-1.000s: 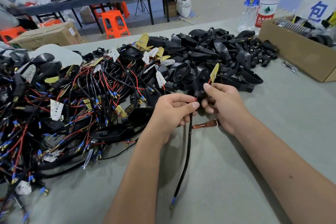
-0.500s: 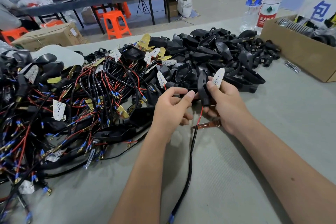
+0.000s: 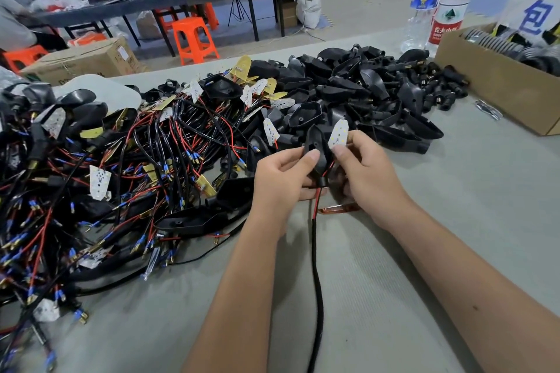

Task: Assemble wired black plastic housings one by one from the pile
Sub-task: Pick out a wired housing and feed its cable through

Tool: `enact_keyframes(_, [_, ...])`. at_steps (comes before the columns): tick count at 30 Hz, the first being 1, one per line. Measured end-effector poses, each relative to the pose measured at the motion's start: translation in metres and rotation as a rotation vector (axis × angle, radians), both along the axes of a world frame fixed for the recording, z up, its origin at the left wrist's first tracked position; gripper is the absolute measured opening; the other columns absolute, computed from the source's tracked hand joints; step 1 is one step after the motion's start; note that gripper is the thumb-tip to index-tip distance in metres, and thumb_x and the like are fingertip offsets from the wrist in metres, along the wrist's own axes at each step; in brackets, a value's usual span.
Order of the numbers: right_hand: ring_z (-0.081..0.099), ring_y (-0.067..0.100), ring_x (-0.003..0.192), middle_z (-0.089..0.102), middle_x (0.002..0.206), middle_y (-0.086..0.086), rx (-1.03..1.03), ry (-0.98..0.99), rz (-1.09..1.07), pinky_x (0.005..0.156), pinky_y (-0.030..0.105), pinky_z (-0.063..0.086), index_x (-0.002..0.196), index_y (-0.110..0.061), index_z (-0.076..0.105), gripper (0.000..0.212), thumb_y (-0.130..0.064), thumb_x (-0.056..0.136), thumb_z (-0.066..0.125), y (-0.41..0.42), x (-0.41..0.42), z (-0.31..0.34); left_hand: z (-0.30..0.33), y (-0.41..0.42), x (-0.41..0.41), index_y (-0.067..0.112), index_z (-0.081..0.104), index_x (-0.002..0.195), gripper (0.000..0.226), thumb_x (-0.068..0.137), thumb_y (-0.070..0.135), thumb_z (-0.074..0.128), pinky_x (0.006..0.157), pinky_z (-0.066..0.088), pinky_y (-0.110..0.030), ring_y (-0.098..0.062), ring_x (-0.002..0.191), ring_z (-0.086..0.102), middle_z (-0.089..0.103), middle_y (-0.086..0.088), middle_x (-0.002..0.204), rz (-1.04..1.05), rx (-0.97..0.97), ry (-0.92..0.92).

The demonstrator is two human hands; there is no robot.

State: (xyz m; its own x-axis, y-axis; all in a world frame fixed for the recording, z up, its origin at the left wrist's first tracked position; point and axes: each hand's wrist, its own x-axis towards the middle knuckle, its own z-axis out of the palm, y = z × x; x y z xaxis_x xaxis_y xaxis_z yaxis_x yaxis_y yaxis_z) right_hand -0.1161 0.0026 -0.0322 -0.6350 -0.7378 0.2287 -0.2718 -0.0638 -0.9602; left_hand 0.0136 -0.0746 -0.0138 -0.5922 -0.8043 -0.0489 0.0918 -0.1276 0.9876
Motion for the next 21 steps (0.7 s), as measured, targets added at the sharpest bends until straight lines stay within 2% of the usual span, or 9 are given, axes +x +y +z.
enact_keyframes(2, [0.048, 0.007, 0.056, 0.057, 0.064, -0.012, -0.053, -0.067, -0.014, 0.05, 0.023, 0.039, 0.09, -0.03, 0.068, 0.023, -0.02, 0.105, 0.053, 0.0003, -0.0012, 0.0, 0.0, -0.0004, -0.0001, 0.001, 0.071, 0.117, 0.023, 0.099, 0.015, 0.068, 0.067, 0.065, -0.039, -0.043, 0.088, 0.074, 0.077, -0.02, 0.103, 0.016, 0.019, 0.0])
enact_keyframes(4, [0.044, 0.008, 0.055, 0.052, 0.062, -0.009, -0.122, -0.178, -0.032, 0.046, 0.021, 0.037, 0.087, -0.03, 0.073, 0.031, -0.013, 0.104, 0.054, 0.0023, -0.0028, 0.0018, 0.0007, -0.0003, -0.0004, 0.002, 0.068, 0.122, 0.025, 0.1, 0.014, 0.067, 0.065, 0.064, -0.037, -0.043, 0.089, 0.075, 0.077, -0.019, 0.103, 0.031, 0.022, 0.004])
enact_keyframes(8, [0.049, 0.01, 0.056, 0.063, 0.073, 0.003, -0.209, -0.287, 0.025, 0.045, 0.02, 0.037, 0.101, -0.022, 0.077, 0.017, -0.008, 0.096, 0.069, 0.0064, -0.0037, 0.0045, 0.0007, -0.0006, 0.0, 0.007, 0.066, 0.125, 0.026, 0.101, 0.017, 0.066, 0.065, 0.064, -0.037, -0.039, 0.082, 0.077, 0.078, -0.017, 0.102, 0.024, 0.005, 0.014])
enact_keyframes(11, [0.05, 0.009, 0.053, 0.065, 0.066, -0.004, -0.183, -0.214, -0.008, 0.046, 0.018, 0.039, 0.092, -0.019, 0.077, 0.004, -0.016, 0.091, 0.076, 0.0067, -0.0045, 0.0032, -0.0005, -0.0002, 0.0011, 0.007, 0.069, 0.118, 0.02, 0.103, 0.017, 0.062, 0.063, 0.063, -0.035, -0.035, 0.079, 0.078, 0.079, -0.014, 0.095, 0.011, -0.027, 0.007])
enact_keyframes(13, [0.053, 0.006, 0.056, 0.068, 0.068, -0.005, -0.173, -0.144, -0.028, 0.051, 0.017, 0.043, 0.088, -0.021, 0.079, 0.003, -0.018, 0.09, 0.077, 0.0062, -0.0042, 0.0027, -0.0013, -0.0003, 0.0003, 0.011, 0.07, 0.115, 0.016, 0.104, 0.017, 0.061, 0.065, 0.064, -0.036, -0.035, 0.079, 0.078, 0.079, -0.012, 0.095, 0.003, -0.043, -0.006])
enact_keyframes(14, [0.057, 0.007, 0.06, 0.071, 0.074, -0.003, -0.169, -0.112, -0.033, 0.056, 0.019, 0.045, 0.086, -0.023, 0.08, 0.005, -0.018, 0.089, 0.079, 0.0058, -0.0036, 0.0026, -0.0014, -0.0004, -0.0003, 0.013, 0.07, 0.113, 0.014, 0.104, 0.016, 0.06, 0.066, 0.064, -0.038, -0.035, 0.08, 0.078, 0.079, -0.011, 0.095, -0.005, -0.05, -0.012])
enact_keyframes(16, [0.062, 0.022, 0.072, 0.071, 0.091, 0.005, -0.141, -0.056, -0.052, 0.067, 0.032, 0.051, 0.083, -0.027, 0.08, 0.01, -0.017, 0.087, 0.081, 0.0048, -0.0026, 0.0025, -0.0019, -0.0007, -0.0012, 0.016, 0.07, 0.11, 0.013, 0.105, 0.015, 0.058, 0.068, 0.065, -0.041, -0.036, 0.08, 0.078, 0.079, -0.01, 0.096, -0.011, -0.058, -0.018])
enact_keyframes(18, [0.064, 0.034, 0.082, 0.069, 0.097, 0.007, -0.113, -0.024, -0.062, 0.074, 0.043, 0.056, 0.08, -0.027, 0.08, 0.013, -0.016, 0.087, 0.081, 0.0042, -0.0015, 0.004, -0.0023, -0.0002, -0.0017, 0.014, 0.069, 0.108, 0.013, 0.105, 0.013, 0.056, 0.07, 0.065, -0.045, -0.04, 0.083, 0.077, 0.078, -0.012, 0.097, 0.0, -0.058, -0.022])
enact_keyframes(21, [0.064, 0.027, 0.079, 0.066, 0.093, 0.004, -0.079, 0.062, -0.057, 0.078, 0.043, 0.056, 0.08, -0.026, 0.079, 0.015, -0.013, 0.088, 0.08, 0.0048, 0.0009, 0.0069, -0.0019, -0.0004, -0.0023, 0.015, 0.067, 0.107, 0.011, 0.105, 0.012, 0.056, 0.077, 0.063, -0.055, -0.05, 0.095, 0.07, 0.073, -0.02, 0.106, 0.024, -0.056, -0.054])
